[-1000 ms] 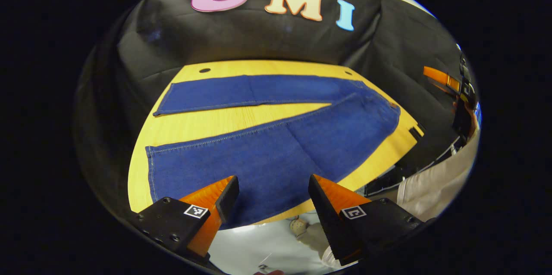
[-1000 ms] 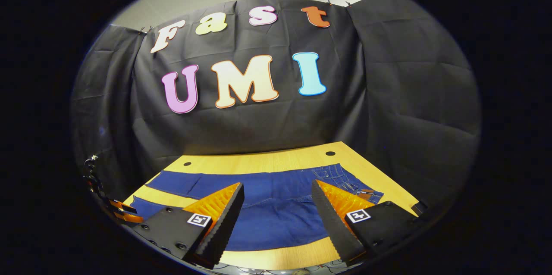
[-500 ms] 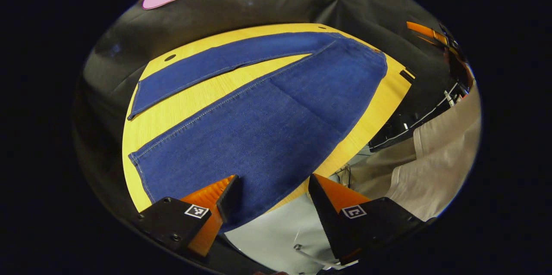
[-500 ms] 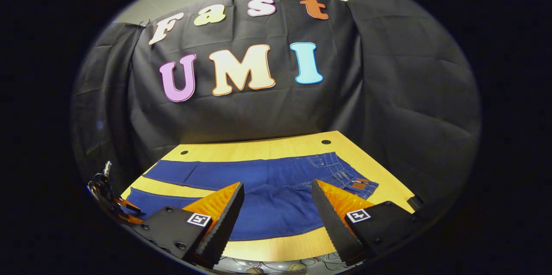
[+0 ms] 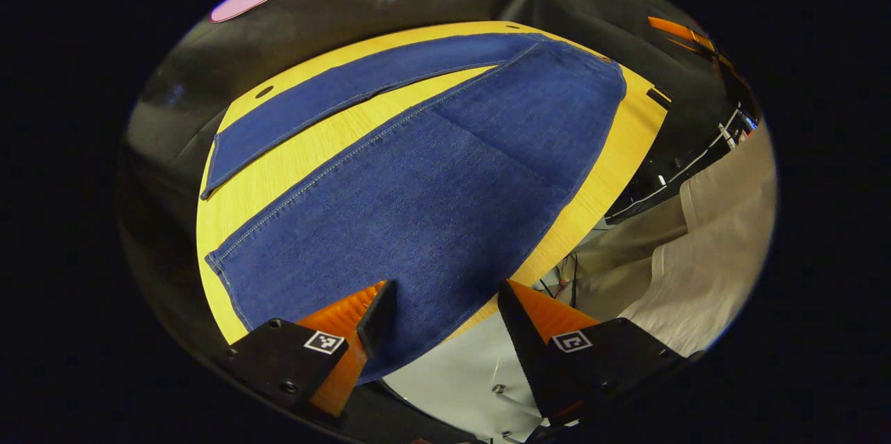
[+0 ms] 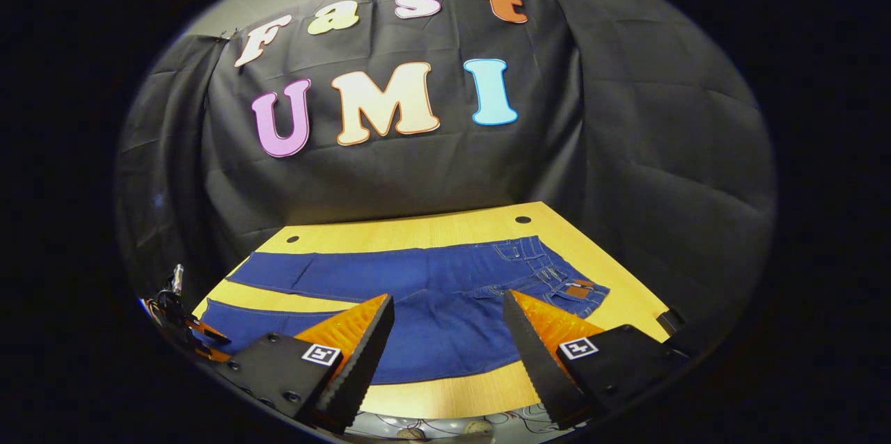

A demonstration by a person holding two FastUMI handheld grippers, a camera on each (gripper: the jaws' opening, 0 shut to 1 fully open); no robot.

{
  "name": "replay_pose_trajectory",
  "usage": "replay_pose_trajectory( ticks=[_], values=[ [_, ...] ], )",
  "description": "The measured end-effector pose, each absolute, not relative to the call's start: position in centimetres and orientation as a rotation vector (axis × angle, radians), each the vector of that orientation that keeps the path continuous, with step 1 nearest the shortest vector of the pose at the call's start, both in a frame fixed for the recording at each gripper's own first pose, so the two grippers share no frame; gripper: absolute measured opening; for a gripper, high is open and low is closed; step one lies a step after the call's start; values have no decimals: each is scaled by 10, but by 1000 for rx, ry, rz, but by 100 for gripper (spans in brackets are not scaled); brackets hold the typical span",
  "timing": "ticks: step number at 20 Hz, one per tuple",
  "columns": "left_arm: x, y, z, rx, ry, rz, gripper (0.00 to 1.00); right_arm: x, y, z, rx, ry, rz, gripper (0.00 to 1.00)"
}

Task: Grasp the waist and the cuffs of the jeans and fold them to make the two legs overlap; first hold the waist and fold one-third of the jeans toward the cuffs, then hold the cuffs and fold the remaining one-third in the same direction to finish folding.

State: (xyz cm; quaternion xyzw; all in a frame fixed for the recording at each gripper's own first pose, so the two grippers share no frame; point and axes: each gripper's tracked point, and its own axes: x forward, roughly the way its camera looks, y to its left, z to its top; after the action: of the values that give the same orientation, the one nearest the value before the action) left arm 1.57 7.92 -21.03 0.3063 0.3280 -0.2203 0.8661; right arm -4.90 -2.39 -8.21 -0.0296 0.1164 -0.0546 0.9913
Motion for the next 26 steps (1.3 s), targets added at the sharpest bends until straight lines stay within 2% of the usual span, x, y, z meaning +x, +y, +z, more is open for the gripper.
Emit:
replay_pose_trajectory(
  ticks=[1,2,3,5,7,10,12,13,14,15,16,18,26],
  values=[
    [16,78,-211,636,688,-462,93,-47,-24,-85,-58,238,-110,98],
    [15,80,-210,642,692,-464,92,-46,-24,-86,-57,244,-108,93],
    [17,79,-209,653,681,-468,91,-44,-24,-89,-56,250,-107,94],
    [20,79,-208,666,678,-486,78,-41,-23,-92,-54,260,-99,98],
    [28,74,-206,684,694,-493,60,-38,-20,-98,-56,274,-86,98],
    [30,80,-204,692,700,-498,15,-33,-15,-110,-80,308,-50,98],
    [30,80,-206,671,720,-505,4,-29,-12,-121,-116,341,-9,94],
    [29,79,-205,656,731,-505,4,-25,-12,-128,-139,364,17,98],
    [30,80,-205,645,741,-506,0,-22,-11,-134,-163,389,51,98],
    [31,80,-205,635,751,-502,0,-20,-11,-142,-189,416,87,94],
    [30,80,-208,629,764,-499,0,-16,-15,-151,-228,448,124,94],
    [30,79,-209,627,781,-491,0,-10,-27,-169,-301,512,184,100],
    [32,79,-207,567,841,-394,0,7,-111,-243,-618,834,412,100]
  ],
)
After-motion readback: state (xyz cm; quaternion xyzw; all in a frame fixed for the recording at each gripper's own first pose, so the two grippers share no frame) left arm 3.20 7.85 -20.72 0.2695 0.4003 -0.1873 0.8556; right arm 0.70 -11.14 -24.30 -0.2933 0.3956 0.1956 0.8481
